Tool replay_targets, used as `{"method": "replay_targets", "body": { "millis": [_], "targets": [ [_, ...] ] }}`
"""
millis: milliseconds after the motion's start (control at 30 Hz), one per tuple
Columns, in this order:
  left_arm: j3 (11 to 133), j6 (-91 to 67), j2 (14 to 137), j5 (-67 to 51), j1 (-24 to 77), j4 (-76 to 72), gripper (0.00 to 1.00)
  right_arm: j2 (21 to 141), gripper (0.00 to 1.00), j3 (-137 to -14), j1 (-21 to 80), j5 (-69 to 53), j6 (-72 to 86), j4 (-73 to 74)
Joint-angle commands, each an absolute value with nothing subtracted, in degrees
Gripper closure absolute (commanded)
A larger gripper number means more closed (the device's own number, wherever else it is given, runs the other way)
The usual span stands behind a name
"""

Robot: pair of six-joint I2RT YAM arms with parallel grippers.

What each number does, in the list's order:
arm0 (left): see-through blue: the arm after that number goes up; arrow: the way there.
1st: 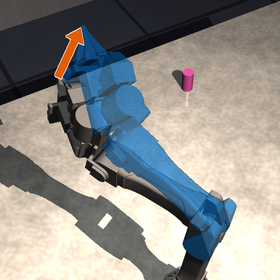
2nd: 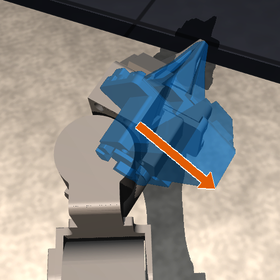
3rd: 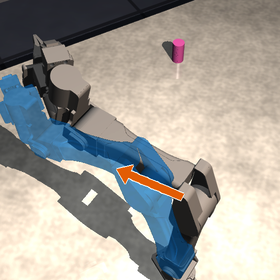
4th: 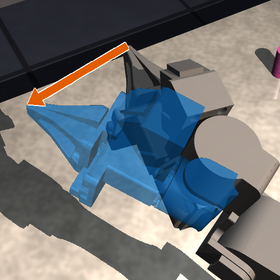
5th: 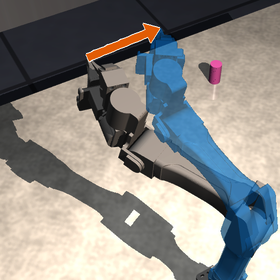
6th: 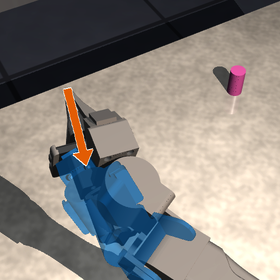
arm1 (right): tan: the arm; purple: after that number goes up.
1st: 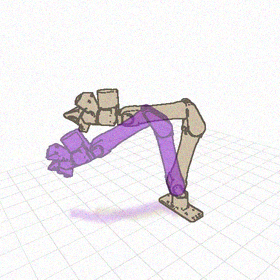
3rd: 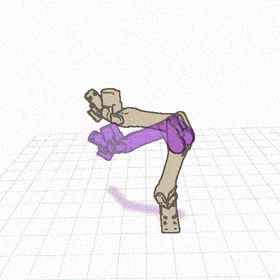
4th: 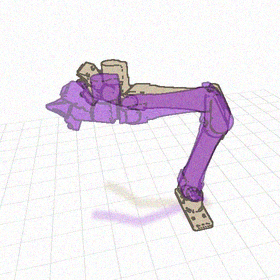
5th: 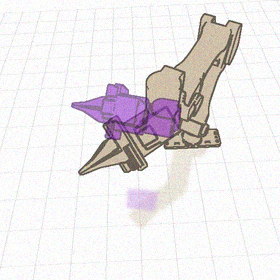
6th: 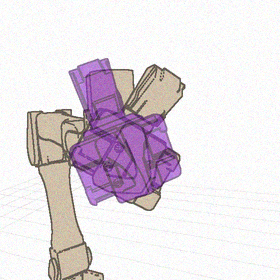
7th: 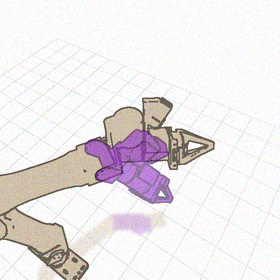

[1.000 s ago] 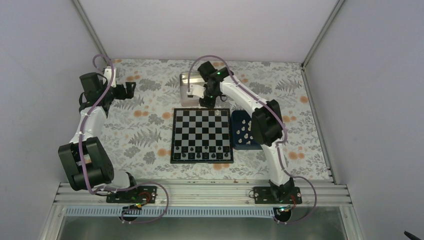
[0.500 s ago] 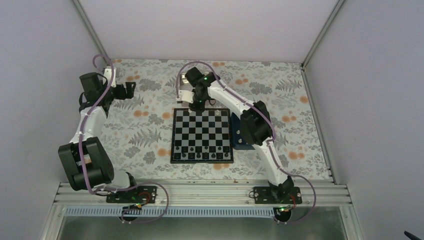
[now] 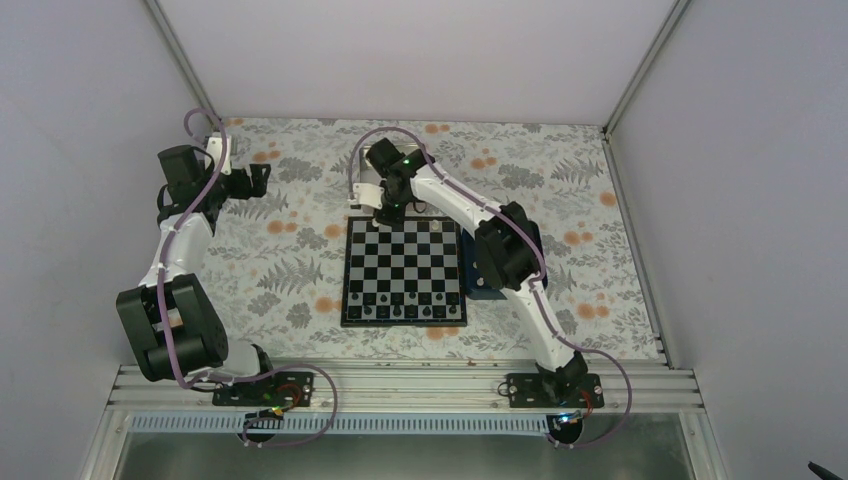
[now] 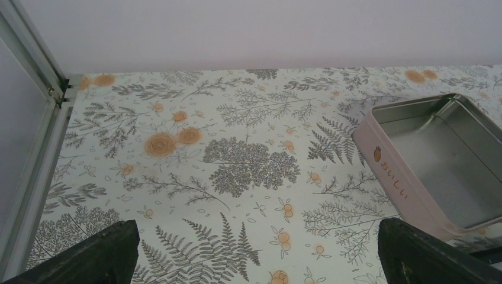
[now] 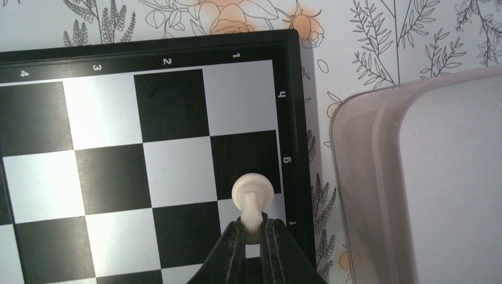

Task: Set up the chess pieces on the board
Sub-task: Place the chess piece on the chessboard.

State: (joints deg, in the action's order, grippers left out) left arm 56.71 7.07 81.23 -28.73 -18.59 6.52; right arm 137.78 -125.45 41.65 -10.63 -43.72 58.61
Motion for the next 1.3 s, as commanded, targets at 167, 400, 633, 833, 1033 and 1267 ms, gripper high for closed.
{"method": "replay_targets", "body": {
  "millis": [167, 400, 633, 833, 1033, 1267],
  "targets": [
    [56.4, 8.0, 79.9, -29.2, -19.0, 5.9, 0.0, 140.3, 0.93, -128.5, 43.0, -10.9, -43.6, 56.0],
    [56.3, 8.0, 80.0, -29.4, -19.1, 5.8, 0.0, 140.8, 0.93, -128.7, 43.2, -11.3, -43.9, 57.6],
    [56.3, 8.0, 80.2, -29.6, -19.2, 5.8, 0.0, 140.0, 0.93, -128.3, 43.3, -11.4, -44.2, 59.5],
    [56.2, 8.0, 80.2, -29.6, -19.3, 5.8, 0.0, 140.1, 0.93, -127.0, 43.5, -11.1, -44.3, 58.9],
    [56.2, 8.0, 80.2, -29.5, -19.4, 5.8, 0.0, 140.1, 0.92, -126.8, 43.5, -10.9, -43.9, 57.4],
    [56.2, 8.0, 80.2, -29.7, -19.5, 5.8, 0.0, 140.9, 0.91, -126.8, 43.5, -10.3, -44.0, 57.5]
  ]
}}
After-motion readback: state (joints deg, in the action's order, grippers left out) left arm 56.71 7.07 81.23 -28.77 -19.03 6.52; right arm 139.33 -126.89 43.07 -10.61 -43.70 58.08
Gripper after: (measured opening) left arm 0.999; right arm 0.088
